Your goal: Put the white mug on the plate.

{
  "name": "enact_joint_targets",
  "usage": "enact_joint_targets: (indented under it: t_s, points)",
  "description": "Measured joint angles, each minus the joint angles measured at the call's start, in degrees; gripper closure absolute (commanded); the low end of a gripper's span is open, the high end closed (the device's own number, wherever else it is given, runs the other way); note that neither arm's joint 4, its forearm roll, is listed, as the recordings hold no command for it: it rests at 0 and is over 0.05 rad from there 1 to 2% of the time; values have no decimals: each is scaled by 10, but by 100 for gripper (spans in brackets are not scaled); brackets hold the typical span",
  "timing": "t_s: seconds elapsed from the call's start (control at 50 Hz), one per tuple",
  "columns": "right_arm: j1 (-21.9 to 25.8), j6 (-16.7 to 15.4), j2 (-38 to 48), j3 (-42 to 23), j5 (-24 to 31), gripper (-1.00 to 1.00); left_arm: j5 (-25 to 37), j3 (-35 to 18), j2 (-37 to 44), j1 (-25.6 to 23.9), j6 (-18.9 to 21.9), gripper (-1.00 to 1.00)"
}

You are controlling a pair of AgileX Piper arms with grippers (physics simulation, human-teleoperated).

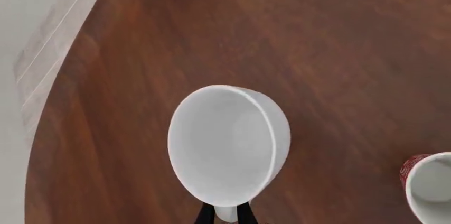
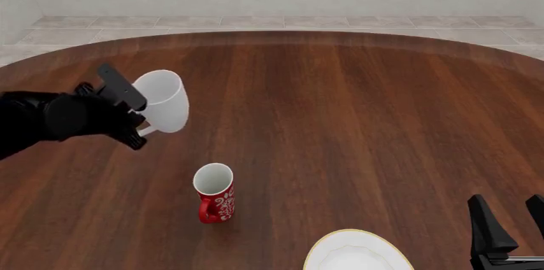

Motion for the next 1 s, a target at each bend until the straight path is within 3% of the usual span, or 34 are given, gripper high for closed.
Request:
enact_joint_targets:
  t_s: [0.46, 1.0]
  points:
    - [0, 0, 0, 0, 0, -100, 63, 18, -102, -109, -22, 100]
    - [0, 0, 0, 0, 0, -100, 90, 16, -122, -231, -35, 100]
